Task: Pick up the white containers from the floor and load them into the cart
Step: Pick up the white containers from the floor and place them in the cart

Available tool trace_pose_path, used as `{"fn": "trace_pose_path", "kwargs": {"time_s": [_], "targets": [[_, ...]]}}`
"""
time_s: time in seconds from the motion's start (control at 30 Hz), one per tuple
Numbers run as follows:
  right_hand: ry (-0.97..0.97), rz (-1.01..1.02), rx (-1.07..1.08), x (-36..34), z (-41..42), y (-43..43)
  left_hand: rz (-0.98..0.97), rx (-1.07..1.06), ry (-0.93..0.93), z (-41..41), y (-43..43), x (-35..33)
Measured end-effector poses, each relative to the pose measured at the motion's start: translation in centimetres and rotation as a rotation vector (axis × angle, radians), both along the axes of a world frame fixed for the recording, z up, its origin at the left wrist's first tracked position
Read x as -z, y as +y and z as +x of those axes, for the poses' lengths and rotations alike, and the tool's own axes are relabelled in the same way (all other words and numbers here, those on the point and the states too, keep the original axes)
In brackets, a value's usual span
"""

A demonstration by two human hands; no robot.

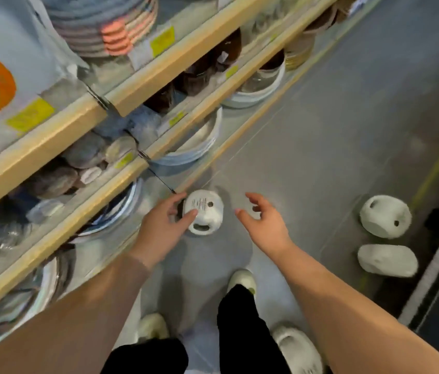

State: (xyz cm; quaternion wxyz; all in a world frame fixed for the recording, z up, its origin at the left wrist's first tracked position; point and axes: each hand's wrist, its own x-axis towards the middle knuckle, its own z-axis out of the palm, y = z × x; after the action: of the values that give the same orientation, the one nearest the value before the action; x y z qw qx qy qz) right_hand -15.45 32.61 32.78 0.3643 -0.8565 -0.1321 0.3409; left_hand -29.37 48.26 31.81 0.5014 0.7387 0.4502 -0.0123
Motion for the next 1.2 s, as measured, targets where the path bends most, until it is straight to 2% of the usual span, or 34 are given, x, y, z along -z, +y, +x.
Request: {"fn": "trace_pose_path", "kwargs": {"time_s": [0.23,0.37,0.57,0.73,0.87,1.2], "targets": [[0.076,0.029,0.057,20.5,-0.4,2.0,-0.079,-0.057,0.035,0.7,1.2,20.8],[0.127,0.059,0.103,31.7,-0.6,3.2,-0.072,-0.018,0.048,1.5,2.6,32.6],[0.290,0.233,0.329,42.7,-0.8,5.5,-0.054,0.033,-0.015,3.1,4.5,42.8],[0.302,0.319,0.422,45.2,-1.8,6.3,-0.009,0.070,-0.036,3.6,4.7,44.9],[0.191,0.333,0.399,44.4,-1.9,6.4,-0.102,0.024,-0.084,3.0,5.0,45.4],[-0.325,-0.023,0.083,40.7,-0.3,4.9,-0.531,-0.064,-0.125,3.7,1.6,45.9]]}}
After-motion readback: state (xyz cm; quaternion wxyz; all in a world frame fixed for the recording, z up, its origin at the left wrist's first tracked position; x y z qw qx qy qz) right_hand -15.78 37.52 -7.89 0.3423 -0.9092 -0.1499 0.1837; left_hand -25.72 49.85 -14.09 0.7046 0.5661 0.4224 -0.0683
